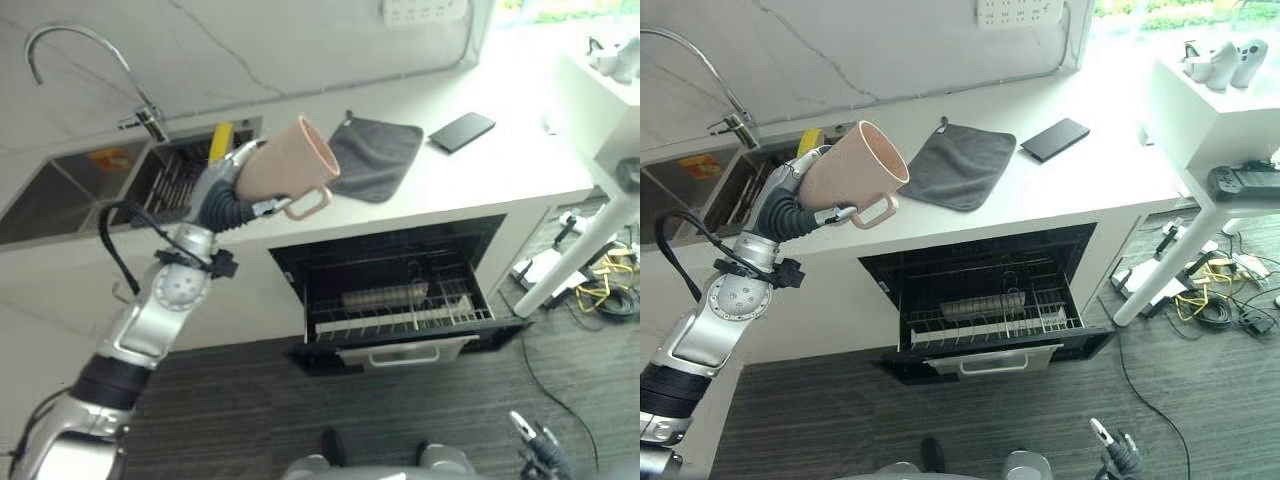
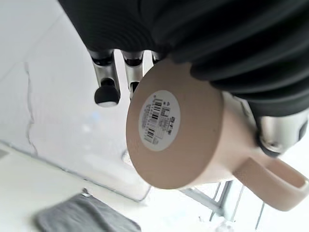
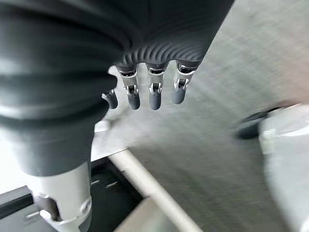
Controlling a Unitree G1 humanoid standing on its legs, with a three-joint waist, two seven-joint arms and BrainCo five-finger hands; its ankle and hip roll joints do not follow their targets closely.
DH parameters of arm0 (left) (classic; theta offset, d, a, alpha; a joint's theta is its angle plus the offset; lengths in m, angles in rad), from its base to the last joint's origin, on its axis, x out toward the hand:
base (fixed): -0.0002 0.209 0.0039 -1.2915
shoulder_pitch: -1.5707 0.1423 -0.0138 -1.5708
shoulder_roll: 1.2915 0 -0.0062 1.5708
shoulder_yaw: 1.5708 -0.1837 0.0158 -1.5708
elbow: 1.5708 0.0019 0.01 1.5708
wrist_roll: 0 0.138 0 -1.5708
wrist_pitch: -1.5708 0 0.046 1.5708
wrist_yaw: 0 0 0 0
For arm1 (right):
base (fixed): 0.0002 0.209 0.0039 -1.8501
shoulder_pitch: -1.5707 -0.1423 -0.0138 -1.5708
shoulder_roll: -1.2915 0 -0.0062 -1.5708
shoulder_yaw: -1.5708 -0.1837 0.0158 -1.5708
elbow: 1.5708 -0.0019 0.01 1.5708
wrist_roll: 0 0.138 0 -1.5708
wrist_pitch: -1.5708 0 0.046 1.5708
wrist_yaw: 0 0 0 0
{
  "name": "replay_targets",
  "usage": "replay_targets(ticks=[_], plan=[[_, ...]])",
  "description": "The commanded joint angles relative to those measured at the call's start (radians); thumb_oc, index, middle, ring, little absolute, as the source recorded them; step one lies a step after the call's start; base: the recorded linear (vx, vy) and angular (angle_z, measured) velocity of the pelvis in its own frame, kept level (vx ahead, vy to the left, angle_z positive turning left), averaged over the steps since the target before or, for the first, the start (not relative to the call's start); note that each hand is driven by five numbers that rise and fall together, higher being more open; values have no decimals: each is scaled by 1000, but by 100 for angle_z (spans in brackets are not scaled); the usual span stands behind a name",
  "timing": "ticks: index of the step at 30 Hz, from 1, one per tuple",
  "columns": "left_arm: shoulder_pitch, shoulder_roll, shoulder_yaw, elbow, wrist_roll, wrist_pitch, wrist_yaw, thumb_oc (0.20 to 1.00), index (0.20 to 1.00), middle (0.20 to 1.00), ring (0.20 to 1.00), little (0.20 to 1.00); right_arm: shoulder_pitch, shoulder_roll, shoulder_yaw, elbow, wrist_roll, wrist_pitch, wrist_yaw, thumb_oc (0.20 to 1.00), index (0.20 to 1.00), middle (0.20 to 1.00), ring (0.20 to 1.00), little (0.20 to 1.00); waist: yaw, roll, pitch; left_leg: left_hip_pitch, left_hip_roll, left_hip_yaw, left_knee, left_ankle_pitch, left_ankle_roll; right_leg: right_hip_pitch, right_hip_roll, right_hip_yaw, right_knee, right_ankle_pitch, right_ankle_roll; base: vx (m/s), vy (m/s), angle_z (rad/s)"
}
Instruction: Place the dishes in the dishwasher.
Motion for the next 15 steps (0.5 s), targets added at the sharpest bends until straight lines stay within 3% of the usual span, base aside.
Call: replay_targets(ticks=[1, 3, 5, 7, 12, 15], plan=[[-33, -19, 56, 3, -168, -112, 53, 200, 200, 200, 200, 200, 16, -30, -22, -124, 53, -105, 71, 1000, 1000, 1000, 1000, 1000, -25, -74, -17, 21, 62, 35, 142, -143, -51, 94, -75, -74, -178, 109, 84, -20, -48, -29], [-50, -81, 25, 78, -290, -175, 64, 200, 200, 200, 200, 200, 53, -44, -35, -342, 31, -160, 135, 1000, 1000, 1000, 1000, 1000, -57, -97, -25, 35, 58, 56, 144, -158, -36, 80, -78, -54, -160, 107, 91, -48, -56, -24], [-60, -106, 9, 110, -318, -202, 79, 200, 200, 200, 200, 200, 63, -49, -39, -440, 39, -175, 193, 1000, 1000, 1000, 1000, 1000, -73, -105, -29, 42, 57, 66, 144, -164, -30, 72, -77, -41, -151, 105, 93, -44, -25, -24], [-81, -157, -20, 182, -334, -271, 95, 200, 200, 200, 200, 200, 74, -57, -45, -611, 44, -189, 268, 1000, 1000, 1000, 1000, 1000, -102, -117, -38, 50, 55, 85, 148, -174, -20, 56, -76, -18, -136, 102, 96, -42, -5, -31], [-99, -235, -53, 216, -397, -303, 87, 200, 200, 200, 200, 200, 55, -74, -44, -799, 39, -212, 304, 1000, 1000, 1000, 1000, 1000, -127, -119, -54, 66, 52, 115, 143, -182, -9, 44, -72, 4, -127, 101, 96, -5, 18, -32], [-84, -300, -80, 219, -459, -338, 38, 200, 200, 200, 200, 200, 25, -80, -19, -944, 41, -200, 373, 1000, 1000, 1000, 1000, 1000, -134, -113, -62, 75, 47, 128, 142, -190, -1, 43, -66, 17, -126, 97, 91, -7, 47, -12]])
